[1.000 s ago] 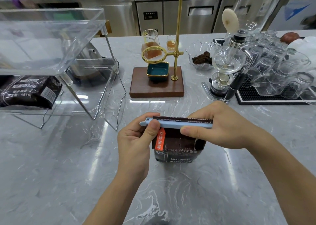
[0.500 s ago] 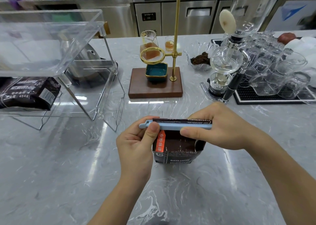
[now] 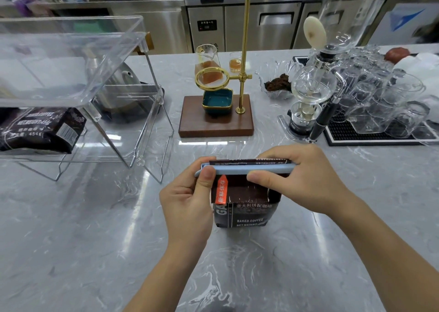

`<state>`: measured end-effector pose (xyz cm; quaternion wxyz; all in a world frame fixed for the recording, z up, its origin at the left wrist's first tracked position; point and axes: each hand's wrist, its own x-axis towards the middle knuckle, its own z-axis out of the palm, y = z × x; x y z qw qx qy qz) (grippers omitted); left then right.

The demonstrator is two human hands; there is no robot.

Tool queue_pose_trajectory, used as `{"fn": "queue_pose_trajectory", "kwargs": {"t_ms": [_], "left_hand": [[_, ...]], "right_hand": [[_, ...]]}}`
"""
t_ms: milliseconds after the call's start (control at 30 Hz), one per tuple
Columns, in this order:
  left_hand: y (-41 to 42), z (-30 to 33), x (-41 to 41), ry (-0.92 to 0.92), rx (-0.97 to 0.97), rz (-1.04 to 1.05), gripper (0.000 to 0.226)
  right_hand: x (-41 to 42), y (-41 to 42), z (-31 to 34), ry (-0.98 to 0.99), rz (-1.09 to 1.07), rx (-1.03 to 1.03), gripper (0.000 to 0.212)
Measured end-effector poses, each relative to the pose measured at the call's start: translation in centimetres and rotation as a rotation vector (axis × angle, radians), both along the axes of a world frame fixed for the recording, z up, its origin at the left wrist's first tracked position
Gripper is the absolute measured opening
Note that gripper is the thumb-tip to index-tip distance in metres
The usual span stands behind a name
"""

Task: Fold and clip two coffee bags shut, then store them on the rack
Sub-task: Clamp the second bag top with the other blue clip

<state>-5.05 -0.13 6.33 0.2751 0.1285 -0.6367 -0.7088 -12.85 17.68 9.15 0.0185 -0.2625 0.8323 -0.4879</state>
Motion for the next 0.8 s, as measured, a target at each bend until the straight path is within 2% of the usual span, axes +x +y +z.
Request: {"fn": "queue_pose_trajectory", "kwargs": {"t_ms": [133, 233, 300, 367, 533, 700, 800], "left_hand": [[-0.3, -0.3, 0.2, 0.001, -0.020, -0.027, 0.015], [-0.7, -0.4, 0.1, 0.008, 0.036, -0.123, 0.013], [-1.0, -0.4, 0.0, -0.008, 0.069, -0.221, 0.009], [-1.1, -0.4, -0.3, -0.025, 0.068, -0.268, 0.013], [-1.0, -0.9, -1.0, 0.021, 0.116, -0.259, 0.014], [-1.1, -1.4, -1.2, 0.024, 0.092, -0.244, 0.024], [-1.3, -1.6, -1.3, 0.030, 0.084, -0.252, 0.020]], "right_hand": [[0.1, 0.2, -1.2, 0.031, -0.040, -0.168, 0.018], [1.1, -0.3, -1.9, -0.183, -0.025, -0.438, 0.016], [1.8, -0.9, -2.4, -0.268, -0.050, -0.550, 0.016], [2.2, -1.5, -2.9, -0.240, -0.059, -0.580, 0.012], [1.9, -2.0, -3.0, -0.182, -0.076, -0.598, 0.016], [1.4, -2.0, -3.1, -0.165, -0.066, -0.604, 0.013], [1.5, -2.1, -3.2, -0.177, -0.057, -0.649, 0.011]]}}
